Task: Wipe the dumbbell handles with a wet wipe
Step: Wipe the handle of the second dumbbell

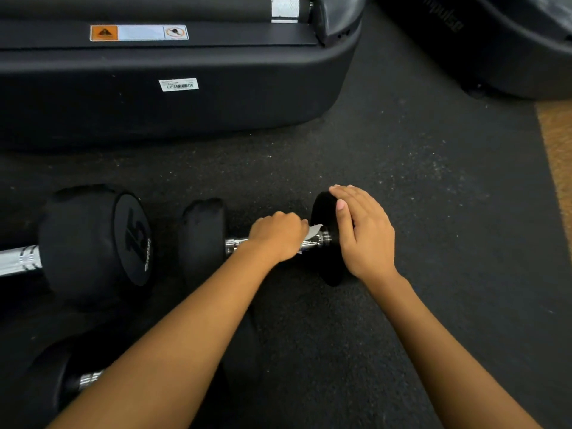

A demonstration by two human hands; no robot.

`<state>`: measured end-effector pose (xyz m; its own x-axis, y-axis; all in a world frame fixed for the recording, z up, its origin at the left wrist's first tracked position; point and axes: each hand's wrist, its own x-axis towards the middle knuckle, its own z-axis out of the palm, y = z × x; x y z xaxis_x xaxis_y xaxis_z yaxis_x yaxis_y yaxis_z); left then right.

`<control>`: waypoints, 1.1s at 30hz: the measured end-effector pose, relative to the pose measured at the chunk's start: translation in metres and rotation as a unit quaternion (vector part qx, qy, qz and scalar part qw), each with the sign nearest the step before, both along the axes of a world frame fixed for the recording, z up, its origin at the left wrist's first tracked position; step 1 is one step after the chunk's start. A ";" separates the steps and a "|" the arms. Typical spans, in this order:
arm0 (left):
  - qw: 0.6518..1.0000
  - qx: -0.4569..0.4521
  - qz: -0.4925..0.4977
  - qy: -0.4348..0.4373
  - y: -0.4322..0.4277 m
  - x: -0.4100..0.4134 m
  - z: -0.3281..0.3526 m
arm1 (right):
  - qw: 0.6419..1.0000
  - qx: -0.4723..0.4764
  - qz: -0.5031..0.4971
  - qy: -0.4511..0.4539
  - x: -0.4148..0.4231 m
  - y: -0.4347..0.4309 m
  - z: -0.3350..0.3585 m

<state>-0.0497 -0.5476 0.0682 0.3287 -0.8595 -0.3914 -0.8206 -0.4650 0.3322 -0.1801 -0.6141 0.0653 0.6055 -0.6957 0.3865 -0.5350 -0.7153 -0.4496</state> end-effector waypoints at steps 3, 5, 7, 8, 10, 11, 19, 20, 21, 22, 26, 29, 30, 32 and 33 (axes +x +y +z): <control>0.997 -0.031 -0.068 -0.020 -0.002 -0.017 0.006 | 1.000 0.005 -0.002 0.007 -0.001 0.000 0.000; 0.993 -0.073 -0.094 -0.023 0.004 -0.018 0.003 | 1.000 0.003 -0.001 0.008 -0.002 -0.001 0.000; 0.989 -0.110 -0.096 -0.016 0.014 -0.013 -0.001 | 1.000 -0.002 0.002 0.005 -0.002 -0.001 0.000; 0.988 -0.124 -0.093 -0.009 0.018 -0.011 -0.002 | 1.000 -0.003 0.003 0.003 -0.002 -0.001 0.000; 0.985 -0.150 -0.080 -0.011 0.020 -0.011 -0.002 | 1.000 -0.001 0.000 0.001 -0.001 -0.001 0.000; 0.984 -0.164 -0.069 -0.026 0.018 -0.012 -0.004 | 1.000 0.000 0.000 0.001 -0.001 -0.001 0.000; 0.950 -0.292 -0.024 -0.109 0.023 -0.034 -0.016 | 1.000 -0.001 0.002 -0.002 -0.001 -0.002 -0.003; 0.947 -0.300 -0.031 -0.109 0.026 -0.033 -0.019 | 1.000 0.000 0.001 -0.002 -0.001 -0.002 -0.003; 0.945 -0.305 -0.037 -0.110 0.028 -0.032 -0.020 | 1.000 0.001 0.000 -0.004 -0.001 -0.002 -0.003; 0.945 -0.306 -0.040 -0.112 0.031 -0.031 -0.020 | 1.000 0.003 -0.002 -0.005 -0.001 -0.001 -0.003; 0.947 -0.294 -0.022 -0.128 0.025 -0.036 -0.022 | 1.000 0.003 -0.013 -0.004 0.001 0.001 -0.001; 0.949 -0.290 -0.010 -0.125 0.015 -0.042 -0.020 | 1.000 0.002 -0.010 -0.005 0.001 0.001 -0.002; 0.948 -0.293 -0.011 -0.124 0.016 -0.043 -0.020 | 1.000 0.002 -0.010 -0.005 0.001 0.000 -0.002; 0.943 -0.308 -0.026 -0.122 0.022 -0.040 -0.022 | 1.000 -0.002 -0.008 -0.003 -0.001 0.000 -0.001; 0.940 -0.320 -0.037 -0.117 0.026 -0.036 -0.024 | 1.000 -0.002 -0.008 -0.001 -0.002 0.000 -0.001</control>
